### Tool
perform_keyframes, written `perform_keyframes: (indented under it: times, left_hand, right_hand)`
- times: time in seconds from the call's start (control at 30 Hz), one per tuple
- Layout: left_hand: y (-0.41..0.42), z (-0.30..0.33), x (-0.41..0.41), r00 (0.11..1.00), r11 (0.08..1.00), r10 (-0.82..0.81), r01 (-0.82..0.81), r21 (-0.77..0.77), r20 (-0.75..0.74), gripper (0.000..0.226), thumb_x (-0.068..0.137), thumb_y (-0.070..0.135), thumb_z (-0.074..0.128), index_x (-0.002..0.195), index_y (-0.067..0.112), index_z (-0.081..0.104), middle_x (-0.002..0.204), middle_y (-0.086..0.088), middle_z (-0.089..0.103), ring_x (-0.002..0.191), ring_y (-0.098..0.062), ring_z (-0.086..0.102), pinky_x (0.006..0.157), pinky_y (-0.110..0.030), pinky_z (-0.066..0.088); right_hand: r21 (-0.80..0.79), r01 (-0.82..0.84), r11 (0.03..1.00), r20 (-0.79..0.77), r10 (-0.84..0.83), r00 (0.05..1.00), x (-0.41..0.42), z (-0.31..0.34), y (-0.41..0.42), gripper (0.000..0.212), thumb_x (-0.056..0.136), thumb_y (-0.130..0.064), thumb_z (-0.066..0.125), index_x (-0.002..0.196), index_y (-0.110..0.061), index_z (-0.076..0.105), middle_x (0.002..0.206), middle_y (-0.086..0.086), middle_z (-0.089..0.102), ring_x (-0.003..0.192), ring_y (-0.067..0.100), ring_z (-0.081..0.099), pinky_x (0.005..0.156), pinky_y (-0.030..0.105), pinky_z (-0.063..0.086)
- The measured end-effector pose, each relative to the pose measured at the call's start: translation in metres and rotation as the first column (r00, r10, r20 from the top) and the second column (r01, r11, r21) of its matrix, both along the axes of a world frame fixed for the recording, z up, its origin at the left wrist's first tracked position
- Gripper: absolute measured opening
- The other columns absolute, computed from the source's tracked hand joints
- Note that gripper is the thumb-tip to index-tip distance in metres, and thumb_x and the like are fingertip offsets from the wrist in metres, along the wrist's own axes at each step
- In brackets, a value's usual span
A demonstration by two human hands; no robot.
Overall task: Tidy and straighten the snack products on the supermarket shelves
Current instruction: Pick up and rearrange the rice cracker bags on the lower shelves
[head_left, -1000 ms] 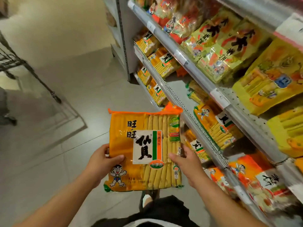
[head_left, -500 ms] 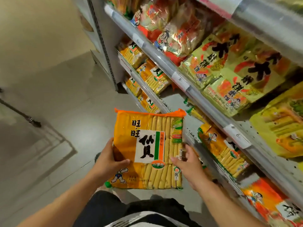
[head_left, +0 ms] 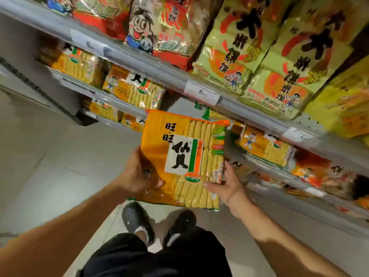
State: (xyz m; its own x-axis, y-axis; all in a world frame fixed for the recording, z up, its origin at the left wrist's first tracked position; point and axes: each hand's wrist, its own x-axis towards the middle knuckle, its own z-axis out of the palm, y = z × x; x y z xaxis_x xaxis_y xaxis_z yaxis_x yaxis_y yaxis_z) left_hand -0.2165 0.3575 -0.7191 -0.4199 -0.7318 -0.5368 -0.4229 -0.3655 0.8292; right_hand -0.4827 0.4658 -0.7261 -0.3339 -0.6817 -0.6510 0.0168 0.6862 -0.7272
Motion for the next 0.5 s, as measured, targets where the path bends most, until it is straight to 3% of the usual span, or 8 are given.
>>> perform_keyframes:
  times: [0.1,0.2,0.27,0.33,0.4,0.5]
  left_hand:
    - [-0.044,-0.016,-0.015,0.991,0.988,-0.137,0.137,-0.07,0.014,0.113,0.062,0.001,0.09,0.139,0.033,0.013,0.116,0.021,0.046,0.098,0.007,0.053,0.071,-0.005,0.046]
    - [-0.09,-0.038,-0.04,0.985,0.96,-0.173,0.174,-0.218,0.025,0.106,0.059,0.007,0.093,0.134,0.037,0.023,0.115,0.014,0.053,0.1,0.005,0.059,0.078,-0.015,0.052]
    - [-0.121,-0.054,-0.06,0.983,0.922,-0.17,0.181,-0.343,0.062,0.102,0.055,0.014,0.096,0.133,0.028,0.033,0.118,0.001,0.053,0.106,-0.012,0.058,0.082,-0.028,0.054]
    - [-0.149,-0.071,-0.082,0.985,0.886,-0.167,0.173,-0.43,0.051,0.092,0.051,0.019,0.097,0.124,0.025,0.041,0.114,-0.009,0.054,0.104,-0.026,0.058,0.083,-0.042,0.054]
    - [-0.174,-0.086,-0.102,0.987,0.849,-0.161,0.148,-0.508,0.019,0.079,0.051,0.015,0.097,0.109,0.026,0.045,0.099,-0.003,0.058,0.089,-0.02,0.059,0.073,-0.039,0.051]
    - [-0.204,-0.115,-0.125,0.989,0.834,-0.134,0.075,-0.547,-0.069,0.072,0.059,0.013,0.093,0.111,0.023,0.045,0.092,0.002,0.056,0.081,-0.011,0.059,0.063,-0.028,0.054]
  right_hand:
    - [-0.014,0.04,0.999,-0.081,-0.041,0.996,-0.009,-0.012,-0.025,0.1,0.067,-0.013,0.088,0.149,-0.031,0.032,0.109,-0.02,0.058,0.105,0.003,0.056,0.078,0.021,0.047]
    - [-0.107,0.097,0.989,-0.148,-0.113,0.982,-0.027,-0.03,-0.059,0.099,0.069,-0.008,0.085,0.15,-0.024,0.031,0.121,-0.01,0.062,0.118,0.014,0.057,0.101,0.035,0.046]
    - [-0.222,0.155,0.963,-0.164,-0.194,0.967,-0.038,-0.045,-0.086,0.098,0.072,0.0,0.081,0.152,-0.018,0.027,0.133,0.003,0.059,0.119,0.017,0.056,0.099,0.034,0.048]
    - [-0.342,0.189,0.921,-0.182,-0.262,0.948,-0.049,-0.061,-0.108,0.094,0.076,0.005,0.076,0.152,-0.013,0.024,0.134,0.005,0.058,0.119,0.018,0.057,0.103,0.037,0.045]
    - [-0.397,0.157,0.904,-0.265,-0.277,0.924,-0.063,-0.077,-0.127,0.085,0.079,0.0,0.076,0.149,-0.011,0.028,0.123,-0.006,0.06,0.115,0.015,0.058,0.104,0.037,0.043]
    - [-0.437,0.111,0.892,-0.374,-0.293,0.88,-0.085,-0.103,-0.152,0.052,0.084,-0.013,0.075,0.127,-0.016,0.047,0.105,-0.008,0.064,0.099,0.012,0.062,0.093,0.041,0.05]
